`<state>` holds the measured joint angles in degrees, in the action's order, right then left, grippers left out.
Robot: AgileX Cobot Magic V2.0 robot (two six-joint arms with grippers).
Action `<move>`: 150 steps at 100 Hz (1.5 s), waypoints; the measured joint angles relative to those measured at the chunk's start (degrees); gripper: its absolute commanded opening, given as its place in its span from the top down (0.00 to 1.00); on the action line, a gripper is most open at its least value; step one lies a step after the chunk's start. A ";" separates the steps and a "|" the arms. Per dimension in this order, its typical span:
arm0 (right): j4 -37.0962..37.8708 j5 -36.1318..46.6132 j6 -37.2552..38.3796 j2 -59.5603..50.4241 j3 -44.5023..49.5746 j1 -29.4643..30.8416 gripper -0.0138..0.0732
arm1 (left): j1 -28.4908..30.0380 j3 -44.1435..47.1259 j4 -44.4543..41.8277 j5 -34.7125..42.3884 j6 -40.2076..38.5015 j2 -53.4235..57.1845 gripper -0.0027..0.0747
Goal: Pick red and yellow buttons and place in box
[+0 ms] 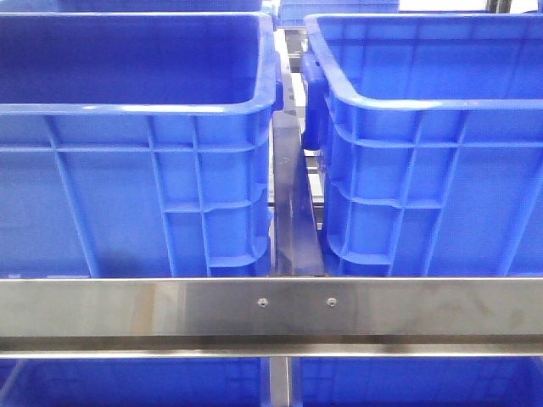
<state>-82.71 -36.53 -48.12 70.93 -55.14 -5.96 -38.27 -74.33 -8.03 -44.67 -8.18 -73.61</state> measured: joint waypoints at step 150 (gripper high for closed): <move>-1.22 33.03 -31.01 17.88 -5.72 4.23 0.69 | 30.50 29.07 0.30 6.39 -3.08 36.95 0.99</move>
<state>-83.93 -3.50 -79.12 88.80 -60.86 -1.73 -7.77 -45.26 -7.73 -38.28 -11.26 -36.66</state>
